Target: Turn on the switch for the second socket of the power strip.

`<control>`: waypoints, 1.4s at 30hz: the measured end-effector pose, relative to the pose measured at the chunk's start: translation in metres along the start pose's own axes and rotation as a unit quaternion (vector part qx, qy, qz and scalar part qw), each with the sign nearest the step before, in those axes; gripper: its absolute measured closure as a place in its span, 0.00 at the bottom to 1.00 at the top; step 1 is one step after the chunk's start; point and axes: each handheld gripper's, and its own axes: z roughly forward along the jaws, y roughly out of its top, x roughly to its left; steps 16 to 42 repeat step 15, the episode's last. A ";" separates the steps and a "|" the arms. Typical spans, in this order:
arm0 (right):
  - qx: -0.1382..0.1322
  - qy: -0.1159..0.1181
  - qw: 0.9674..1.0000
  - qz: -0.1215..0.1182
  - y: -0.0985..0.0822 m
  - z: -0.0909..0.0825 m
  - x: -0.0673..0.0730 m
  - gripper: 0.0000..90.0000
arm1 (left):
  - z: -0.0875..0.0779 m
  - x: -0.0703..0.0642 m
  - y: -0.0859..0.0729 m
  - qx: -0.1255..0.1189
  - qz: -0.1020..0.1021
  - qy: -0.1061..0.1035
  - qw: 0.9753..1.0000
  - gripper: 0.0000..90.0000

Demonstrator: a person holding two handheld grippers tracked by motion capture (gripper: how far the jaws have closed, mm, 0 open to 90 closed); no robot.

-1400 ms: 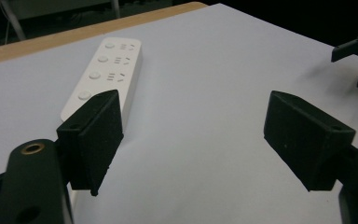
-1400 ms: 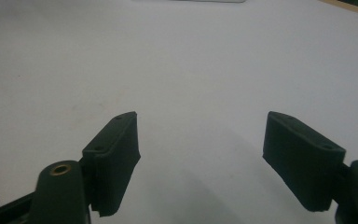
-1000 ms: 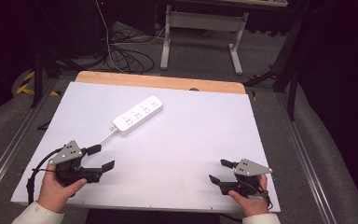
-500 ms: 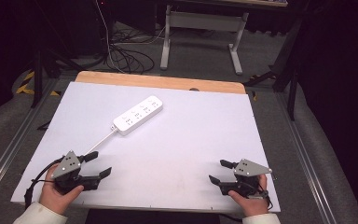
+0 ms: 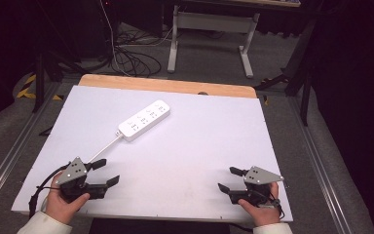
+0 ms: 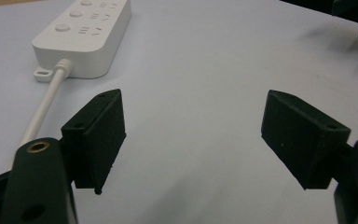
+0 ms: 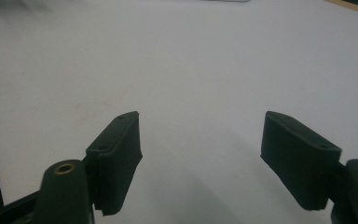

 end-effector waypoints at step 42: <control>0.000 0.001 1.000 0.002 -0.001 0.000 -0.001 0.32 | -0.005 0.004 0.000 -0.004 -0.016 0.002 1.000 0.23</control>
